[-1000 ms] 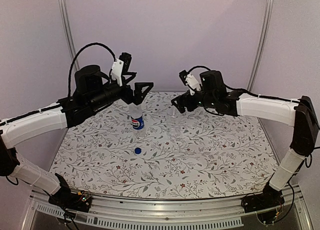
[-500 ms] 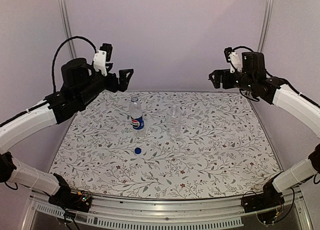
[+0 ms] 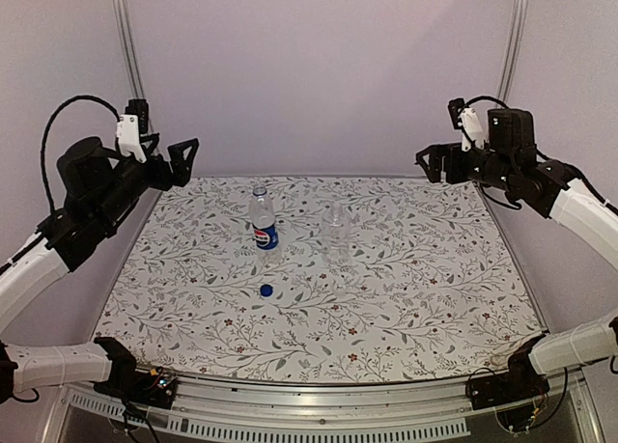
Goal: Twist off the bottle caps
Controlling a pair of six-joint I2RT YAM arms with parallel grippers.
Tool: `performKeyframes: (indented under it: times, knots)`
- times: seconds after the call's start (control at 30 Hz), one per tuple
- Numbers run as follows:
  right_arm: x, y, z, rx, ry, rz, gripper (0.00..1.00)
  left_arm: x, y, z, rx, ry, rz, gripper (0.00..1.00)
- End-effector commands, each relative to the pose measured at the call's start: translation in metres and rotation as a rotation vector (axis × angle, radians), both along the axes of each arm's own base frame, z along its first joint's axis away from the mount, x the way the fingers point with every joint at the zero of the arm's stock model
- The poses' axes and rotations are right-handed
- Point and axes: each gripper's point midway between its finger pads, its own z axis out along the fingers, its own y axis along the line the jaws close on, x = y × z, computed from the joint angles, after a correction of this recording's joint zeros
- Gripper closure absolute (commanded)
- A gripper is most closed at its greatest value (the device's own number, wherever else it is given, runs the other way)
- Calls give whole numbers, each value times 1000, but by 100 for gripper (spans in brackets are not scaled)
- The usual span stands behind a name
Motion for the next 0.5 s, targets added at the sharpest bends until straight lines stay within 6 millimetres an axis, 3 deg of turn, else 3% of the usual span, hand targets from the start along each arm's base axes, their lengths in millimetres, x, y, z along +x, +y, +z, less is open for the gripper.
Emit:
performKeyframes:
  times: [0.0,0.23,0.47]
  knots:
    - [-13,-9,4,-2,-36,-12,1,-10,0,-20,18,4,-37,0]
    - [-22,-21,11,-19,-113,-35,1,-7,0,-43,50,17,-28,0]
    - [-21,-21,5,-27,-104,-35,1,-11,3,-40,39,-6,-30,0]
